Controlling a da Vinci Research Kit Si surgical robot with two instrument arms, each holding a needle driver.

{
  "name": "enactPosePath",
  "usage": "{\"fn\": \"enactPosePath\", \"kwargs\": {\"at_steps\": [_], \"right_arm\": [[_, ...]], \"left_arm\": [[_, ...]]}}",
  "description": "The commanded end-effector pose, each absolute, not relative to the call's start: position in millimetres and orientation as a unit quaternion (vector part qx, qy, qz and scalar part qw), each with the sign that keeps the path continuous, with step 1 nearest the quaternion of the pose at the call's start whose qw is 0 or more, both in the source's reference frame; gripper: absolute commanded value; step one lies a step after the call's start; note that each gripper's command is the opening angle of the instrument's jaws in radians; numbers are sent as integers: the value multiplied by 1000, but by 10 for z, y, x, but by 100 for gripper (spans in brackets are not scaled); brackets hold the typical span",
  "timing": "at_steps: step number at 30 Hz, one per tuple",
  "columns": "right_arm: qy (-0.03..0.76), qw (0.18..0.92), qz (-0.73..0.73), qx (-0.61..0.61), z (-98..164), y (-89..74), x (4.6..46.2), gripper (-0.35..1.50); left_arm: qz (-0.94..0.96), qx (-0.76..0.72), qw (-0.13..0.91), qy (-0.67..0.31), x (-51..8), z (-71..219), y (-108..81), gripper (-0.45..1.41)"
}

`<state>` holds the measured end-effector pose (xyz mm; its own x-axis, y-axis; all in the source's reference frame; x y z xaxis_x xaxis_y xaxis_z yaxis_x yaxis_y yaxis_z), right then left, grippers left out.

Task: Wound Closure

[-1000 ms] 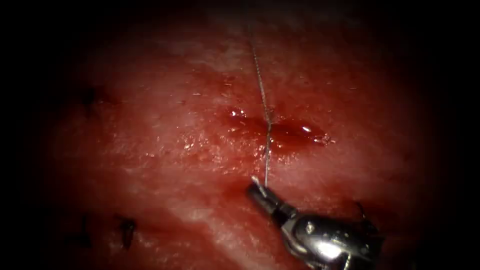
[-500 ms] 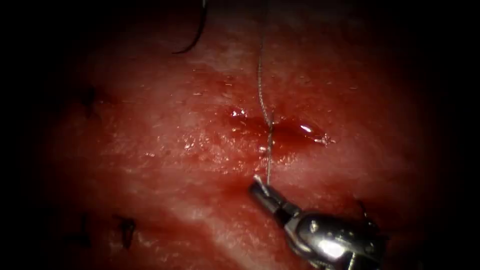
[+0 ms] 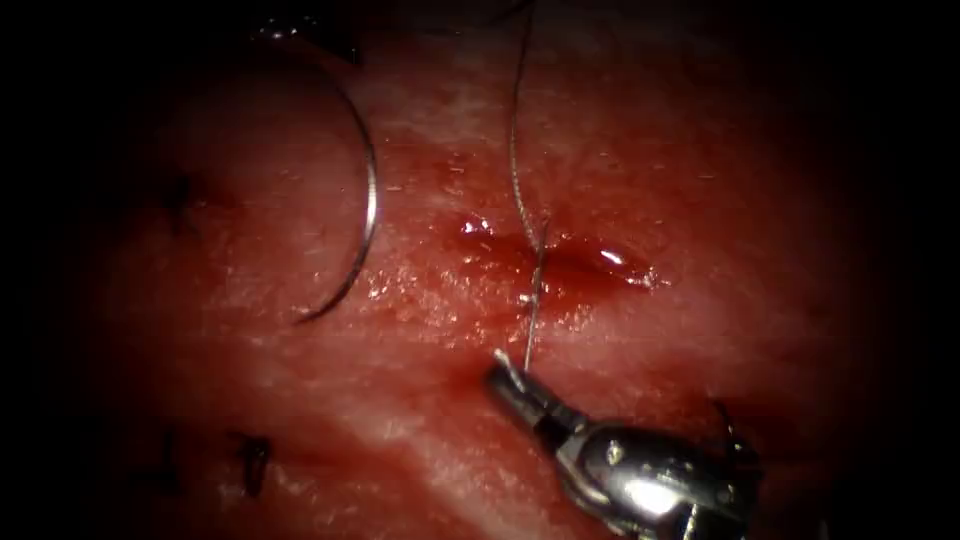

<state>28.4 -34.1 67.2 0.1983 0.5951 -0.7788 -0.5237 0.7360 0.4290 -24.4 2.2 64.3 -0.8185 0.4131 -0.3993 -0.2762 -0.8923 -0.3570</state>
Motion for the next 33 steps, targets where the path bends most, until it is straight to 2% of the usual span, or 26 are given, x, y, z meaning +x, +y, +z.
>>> {"fn": "enactPosePath", "kwargs": {"at_steps": [1,13,22,28,31,33], "right_arm": [[520,773,361,37,675,-351,292,-35],[520,776,353,47,676,-351,294,-35],[524,769,358,73,677,-351,296,-35],[525,767,358,81,677,-351,296,-35],[526,768,356,85,677,-350,296,10],[528,767,353,89,676,-349,296,47]], "left_arm": [[949,-237,160,-131,-245,646,17,-45],[987,-162,-15,-13,-248,639,1,-45],[983,-155,-34,91,-289,664,-20,-45],[979,-168,-25,112,-321,692,-31,-45],[978,-168,-30,119,-328,708,-36,-45],[978,-167,-31,122,-329,719,-39,-45]]}}
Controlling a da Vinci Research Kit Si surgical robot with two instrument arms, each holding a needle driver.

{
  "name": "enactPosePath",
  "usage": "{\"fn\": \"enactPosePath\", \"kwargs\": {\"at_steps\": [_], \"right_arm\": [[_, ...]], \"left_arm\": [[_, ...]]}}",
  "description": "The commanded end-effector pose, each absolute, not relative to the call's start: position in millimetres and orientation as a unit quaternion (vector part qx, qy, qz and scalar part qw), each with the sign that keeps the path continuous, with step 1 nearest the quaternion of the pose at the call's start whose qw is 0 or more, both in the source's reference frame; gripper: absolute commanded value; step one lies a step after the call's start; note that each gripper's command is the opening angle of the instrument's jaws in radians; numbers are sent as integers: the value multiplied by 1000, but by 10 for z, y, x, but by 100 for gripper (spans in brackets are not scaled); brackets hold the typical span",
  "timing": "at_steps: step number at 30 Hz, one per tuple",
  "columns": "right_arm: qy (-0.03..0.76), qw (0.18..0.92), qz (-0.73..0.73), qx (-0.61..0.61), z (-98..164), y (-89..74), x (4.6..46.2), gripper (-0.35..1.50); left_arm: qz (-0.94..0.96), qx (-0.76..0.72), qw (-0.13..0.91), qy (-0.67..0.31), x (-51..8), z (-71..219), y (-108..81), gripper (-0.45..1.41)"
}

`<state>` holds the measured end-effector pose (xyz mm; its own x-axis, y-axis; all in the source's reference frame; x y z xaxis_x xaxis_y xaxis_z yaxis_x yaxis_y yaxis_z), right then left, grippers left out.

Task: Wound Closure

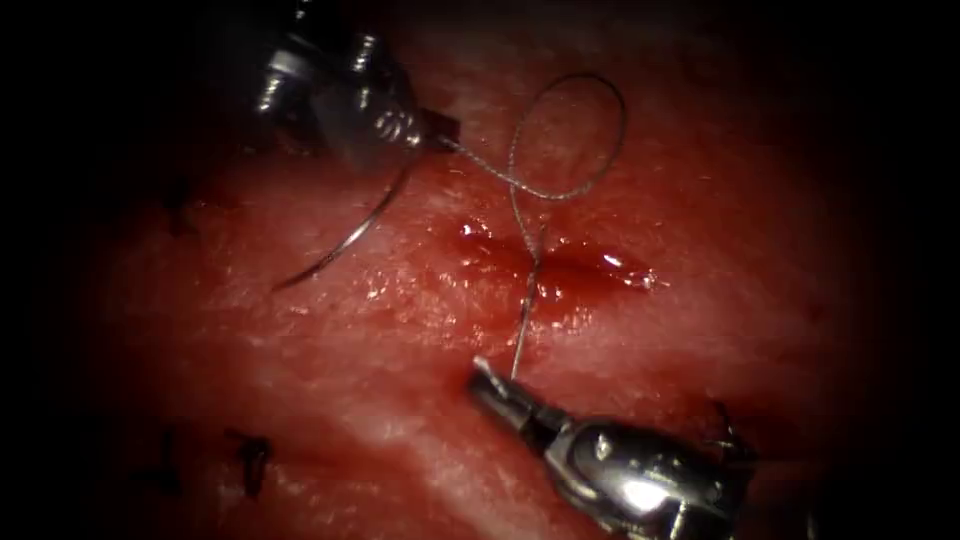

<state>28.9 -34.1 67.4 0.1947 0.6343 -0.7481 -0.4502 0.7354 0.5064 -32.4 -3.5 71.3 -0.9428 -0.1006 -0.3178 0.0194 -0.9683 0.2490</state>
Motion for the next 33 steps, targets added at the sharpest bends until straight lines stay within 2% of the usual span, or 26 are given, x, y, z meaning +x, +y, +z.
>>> {"fn": "enactPosePath", "kwargs": {"at_steps": [1,2,5,10,11,15,16,19,21,26,33], "right_arm": [[529,767,352,91,676,-349,296,64],[529,768,350,93,675,-349,295,83],[543,762,338,104,667,-347,292,114],[551,756,336,111,650,-345,280,120],[554,754,331,122,642,-343,268,106],[562,747,329,134,630,-323,231,73],[559,746,338,132,629,-304,210,37],[555,745,346,134,636,-271,186,-18],[555,743,351,127,645,-252,179,-35],[555,737,370,107,681,-206,190,-35],[561,731,379,82,709,-170,232,-35]], "left_arm": [[-978,168,31,-123,-329,723,-39,-45],[-978,166,34,-125,-328,728,-40,-45],[-977,165,34,-129,-322,736,-40,-45],[-976,166,37,-134,-317,736,-40,-45],[-975,170,37,-135,-316,735,-41,-45],[-975,176,36,-133,-312,734,-43,-45],[-974,179,36,-133,-311,733,-43,-45],[-973,186,33,-134,-311,732,-43,-45],[-972,190,33,-133,-312,731,-44,-45],[-971,195,31,-132,-315,729,-47,-45],[-971,195,35,-132,-313,727,-49,-45]]}}
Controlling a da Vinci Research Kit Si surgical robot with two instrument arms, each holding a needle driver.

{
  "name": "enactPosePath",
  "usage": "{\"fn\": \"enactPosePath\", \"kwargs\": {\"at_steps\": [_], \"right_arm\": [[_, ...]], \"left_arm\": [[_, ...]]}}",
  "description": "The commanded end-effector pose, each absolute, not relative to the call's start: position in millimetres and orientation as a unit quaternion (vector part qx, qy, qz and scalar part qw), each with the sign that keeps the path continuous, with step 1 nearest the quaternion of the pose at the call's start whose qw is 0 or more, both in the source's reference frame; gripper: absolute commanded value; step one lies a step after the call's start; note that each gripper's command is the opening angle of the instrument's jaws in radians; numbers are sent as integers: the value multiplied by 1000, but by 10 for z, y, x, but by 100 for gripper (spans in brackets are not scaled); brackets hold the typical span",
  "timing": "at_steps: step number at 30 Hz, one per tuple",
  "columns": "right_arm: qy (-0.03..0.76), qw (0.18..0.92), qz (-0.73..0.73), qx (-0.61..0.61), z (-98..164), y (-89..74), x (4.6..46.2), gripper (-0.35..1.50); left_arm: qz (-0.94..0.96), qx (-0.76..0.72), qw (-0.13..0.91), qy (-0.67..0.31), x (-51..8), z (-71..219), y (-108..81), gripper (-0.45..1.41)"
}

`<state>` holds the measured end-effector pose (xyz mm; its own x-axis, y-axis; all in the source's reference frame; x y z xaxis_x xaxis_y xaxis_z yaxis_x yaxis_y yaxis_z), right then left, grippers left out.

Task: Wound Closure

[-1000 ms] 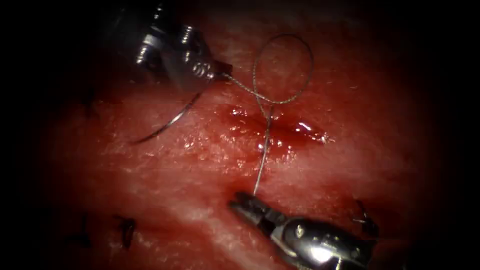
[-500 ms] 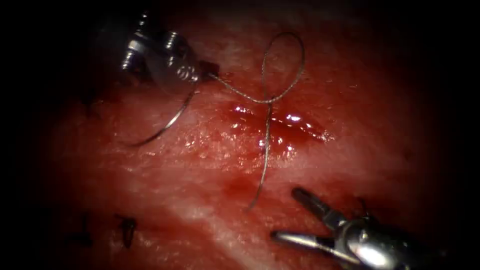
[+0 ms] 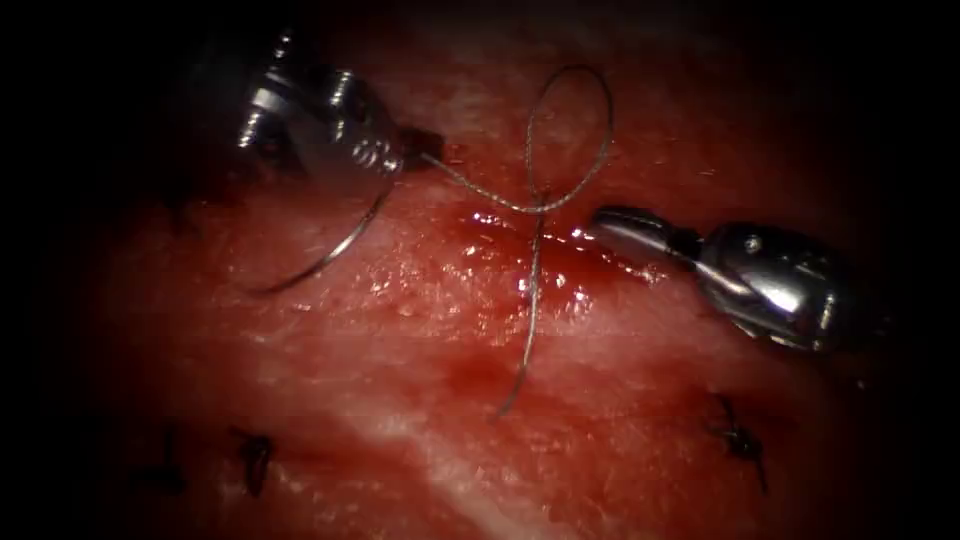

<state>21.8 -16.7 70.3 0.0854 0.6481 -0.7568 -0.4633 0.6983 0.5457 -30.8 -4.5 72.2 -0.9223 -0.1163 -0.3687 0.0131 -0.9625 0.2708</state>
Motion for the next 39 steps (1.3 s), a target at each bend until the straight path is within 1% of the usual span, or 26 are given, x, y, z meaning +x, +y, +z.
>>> {"fn": "enactPosePath", "kwargs": {"at_steps": [1,7,16,20,27,31,39], "right_arm": [[563,729,380,80,711,-168,236,-35],[584,712,383,70,716,-156,254,-35],[630,678,368,91,703,-134,272,-35],[654,652,357,140,700,-124,274,-35],[689,624,292,224,710,-117,280,-35],[697,604,252,293,719,-121,281,-35],[703,573,179,381,722,-137,284,-35]], "left_arm": [[-971,195,35,-132,-313,727,-50,-45],[-972,193,33,-133,-315,726,-54,-45],[-972,189,29,-136,-327,732,-56,-45],[-972,190,30,-137,-329,737,-56,-45],[-971,194,28,-135,-337,744,-52,-45],[-969,206,30,-130,-339,750,-46,-45],[-967,218,34,-127,-340,764,-41,-45]]}}
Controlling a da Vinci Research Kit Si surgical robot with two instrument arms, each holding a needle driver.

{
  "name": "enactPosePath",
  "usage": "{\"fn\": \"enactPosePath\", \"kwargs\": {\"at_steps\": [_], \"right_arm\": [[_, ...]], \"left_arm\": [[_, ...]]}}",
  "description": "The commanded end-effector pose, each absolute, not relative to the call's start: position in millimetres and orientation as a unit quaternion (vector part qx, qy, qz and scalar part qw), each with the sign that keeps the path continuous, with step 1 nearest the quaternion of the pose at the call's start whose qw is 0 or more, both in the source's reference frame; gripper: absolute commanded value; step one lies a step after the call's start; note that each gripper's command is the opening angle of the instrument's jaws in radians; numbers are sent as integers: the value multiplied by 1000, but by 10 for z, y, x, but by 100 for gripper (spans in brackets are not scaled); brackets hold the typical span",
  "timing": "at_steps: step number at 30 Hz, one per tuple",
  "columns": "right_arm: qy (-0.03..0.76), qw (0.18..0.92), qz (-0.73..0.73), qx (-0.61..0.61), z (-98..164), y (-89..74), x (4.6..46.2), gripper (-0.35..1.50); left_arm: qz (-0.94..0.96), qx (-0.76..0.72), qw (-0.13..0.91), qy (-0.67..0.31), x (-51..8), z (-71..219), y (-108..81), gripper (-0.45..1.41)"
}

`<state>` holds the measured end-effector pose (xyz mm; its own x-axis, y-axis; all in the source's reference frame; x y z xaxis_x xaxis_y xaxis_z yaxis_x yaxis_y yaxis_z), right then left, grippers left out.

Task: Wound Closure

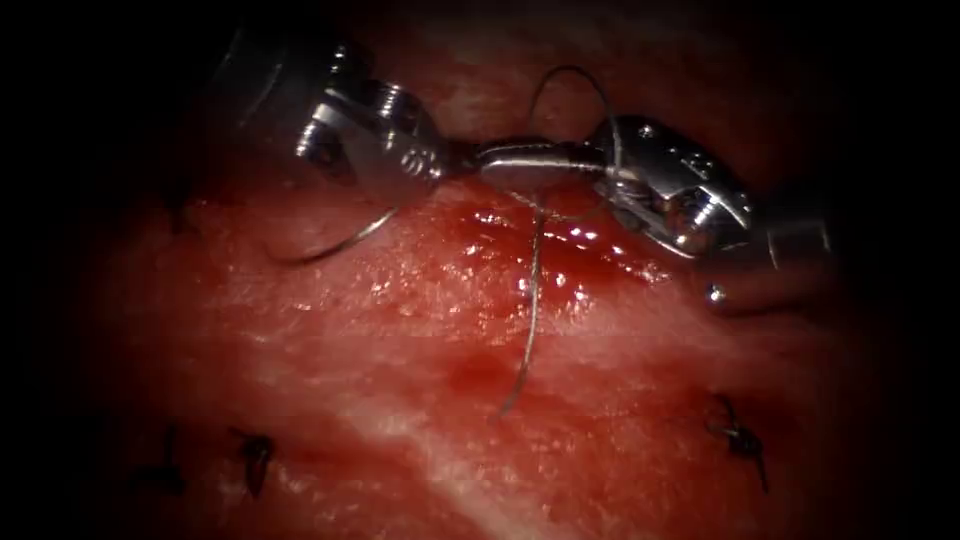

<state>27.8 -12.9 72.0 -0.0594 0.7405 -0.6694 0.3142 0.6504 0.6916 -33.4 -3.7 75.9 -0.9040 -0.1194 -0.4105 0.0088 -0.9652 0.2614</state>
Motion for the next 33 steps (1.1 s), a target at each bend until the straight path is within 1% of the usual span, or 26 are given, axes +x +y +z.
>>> {"fn": "enactPosePath", "kwargs": {"at_steps": [1,7,11,14,16,19,21,24,27,28,31,32,33], "right_arm": [[702,572,170,389,721,-139,283,-35],[688,575,132,423,714,-148,279,-35],[661,594,99,447,709,-155,282,-35],[632,627,46,453,704,-160,284,-15],[616,638,9,461,702,-163,285,-13],[591,657,-45,466,698,-168,288,-3],[577,667,-77,466,696,-170,290,7],[568,670,-115,465,694,-172,293,19],[554,678,-154,459,695,-171,297,21],[547,682,-170,455,697,-170,300,26],[525,695,-218,441,699,-169,313,49],[511,701,-242,434,699,-169,319,66],[502,704,-262,430,699,-170,323,66]], "left_arm": [[-967,219,34,-127,-339,766,-41,-45],[-966,223,37,-127,-338,771,-47,-45],[-966,223,37,-127,-339,771,-48,-45],[-966,223,36,-129,-339,770,-50,-45],[-966,222,36,-128,-339,769,-50,-45],[-966,221,36,-126,-340,769,-51,-45],[-967,220,36,-125,-340,769,-51,-45],[-967,219,37,-124,-340,768,-51,-45],[-967,219,37,-123,-340,768,-52,-45],[-968,219,38,-121,-339,767,-52,-45],[-968,219,40,-120,-334,766,-54,-45],[-967,220,41,-119,-331,765,-55,-45],[-967,222,42,-118,-328,764,-56,-45]]}}
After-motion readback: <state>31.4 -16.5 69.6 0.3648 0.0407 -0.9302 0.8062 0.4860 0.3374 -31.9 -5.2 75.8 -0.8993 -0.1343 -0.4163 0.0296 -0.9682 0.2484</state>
